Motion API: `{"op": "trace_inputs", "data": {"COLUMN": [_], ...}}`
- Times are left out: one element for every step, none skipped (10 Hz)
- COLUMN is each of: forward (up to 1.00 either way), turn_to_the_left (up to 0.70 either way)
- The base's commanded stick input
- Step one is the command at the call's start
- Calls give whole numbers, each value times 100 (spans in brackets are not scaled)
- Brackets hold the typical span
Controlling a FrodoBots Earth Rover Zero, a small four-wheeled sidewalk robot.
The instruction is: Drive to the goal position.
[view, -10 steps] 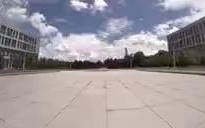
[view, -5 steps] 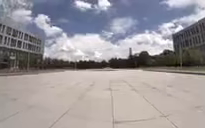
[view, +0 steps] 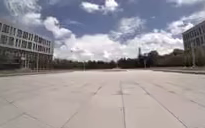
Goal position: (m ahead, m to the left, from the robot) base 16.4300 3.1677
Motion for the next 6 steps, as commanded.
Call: {"op": "trace_inputs", "data": {"forward": [70,70,70,70,70,70], "turn_to_the_left": [-30,-15,0,3,0,0]}}
